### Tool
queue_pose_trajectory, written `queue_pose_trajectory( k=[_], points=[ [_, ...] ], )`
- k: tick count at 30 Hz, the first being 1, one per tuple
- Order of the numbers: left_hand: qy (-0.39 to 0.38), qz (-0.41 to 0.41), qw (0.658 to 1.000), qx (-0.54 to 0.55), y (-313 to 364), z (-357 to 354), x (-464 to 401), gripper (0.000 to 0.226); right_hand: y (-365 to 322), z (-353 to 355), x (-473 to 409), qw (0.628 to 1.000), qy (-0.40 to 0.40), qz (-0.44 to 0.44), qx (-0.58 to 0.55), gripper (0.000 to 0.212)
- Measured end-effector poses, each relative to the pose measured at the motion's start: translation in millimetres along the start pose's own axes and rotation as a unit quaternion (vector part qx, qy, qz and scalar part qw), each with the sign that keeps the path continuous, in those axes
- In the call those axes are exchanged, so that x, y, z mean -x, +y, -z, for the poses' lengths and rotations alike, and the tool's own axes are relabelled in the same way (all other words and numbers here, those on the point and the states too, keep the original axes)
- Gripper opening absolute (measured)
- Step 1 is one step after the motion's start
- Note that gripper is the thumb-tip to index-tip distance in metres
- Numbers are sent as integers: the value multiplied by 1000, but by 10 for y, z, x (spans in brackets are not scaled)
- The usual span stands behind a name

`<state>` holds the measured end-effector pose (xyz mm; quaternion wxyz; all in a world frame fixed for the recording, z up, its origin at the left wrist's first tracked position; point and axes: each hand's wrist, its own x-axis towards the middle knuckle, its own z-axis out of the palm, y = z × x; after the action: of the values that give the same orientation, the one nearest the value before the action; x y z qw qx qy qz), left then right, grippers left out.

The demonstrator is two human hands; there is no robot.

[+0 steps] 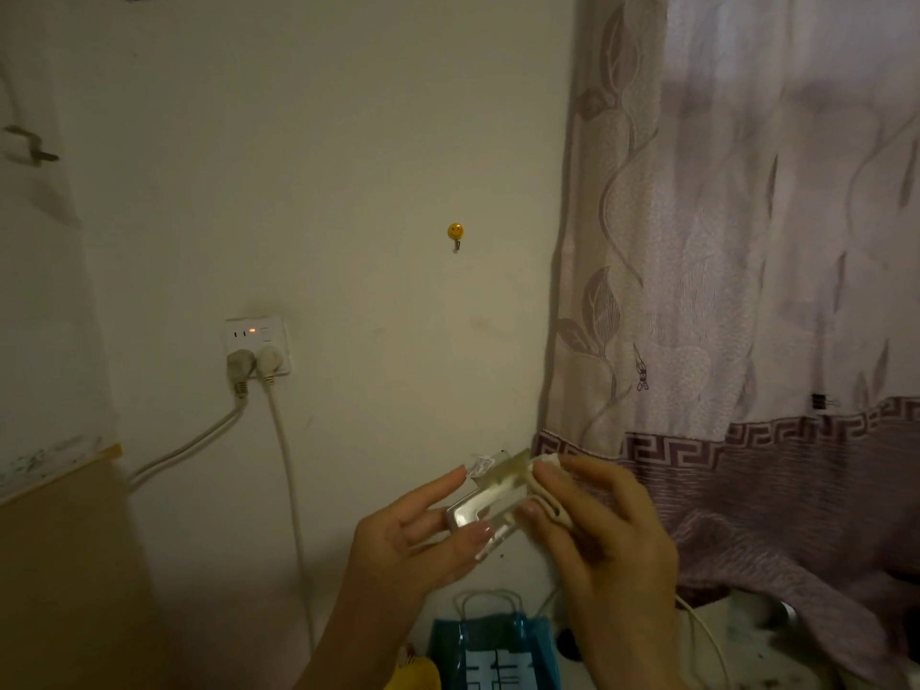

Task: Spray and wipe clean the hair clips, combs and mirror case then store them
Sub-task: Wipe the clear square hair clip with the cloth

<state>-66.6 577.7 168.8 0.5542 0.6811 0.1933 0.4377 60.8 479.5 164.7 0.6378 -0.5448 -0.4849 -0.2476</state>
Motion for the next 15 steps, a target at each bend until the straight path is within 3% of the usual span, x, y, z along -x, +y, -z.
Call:
queue_pose_trajectory(
  k=[7, 15],
  points=[
    [-18, 17, 1000, 16, -5, 22, 23, 62, 63, -73, 27, 997, 12, 70, 41, 38],
    [-20, 10, 1000, 14, -29, 21, 35, 51, 74, -104, 45, 995, 29, 90, 33, 33]
  ],
)
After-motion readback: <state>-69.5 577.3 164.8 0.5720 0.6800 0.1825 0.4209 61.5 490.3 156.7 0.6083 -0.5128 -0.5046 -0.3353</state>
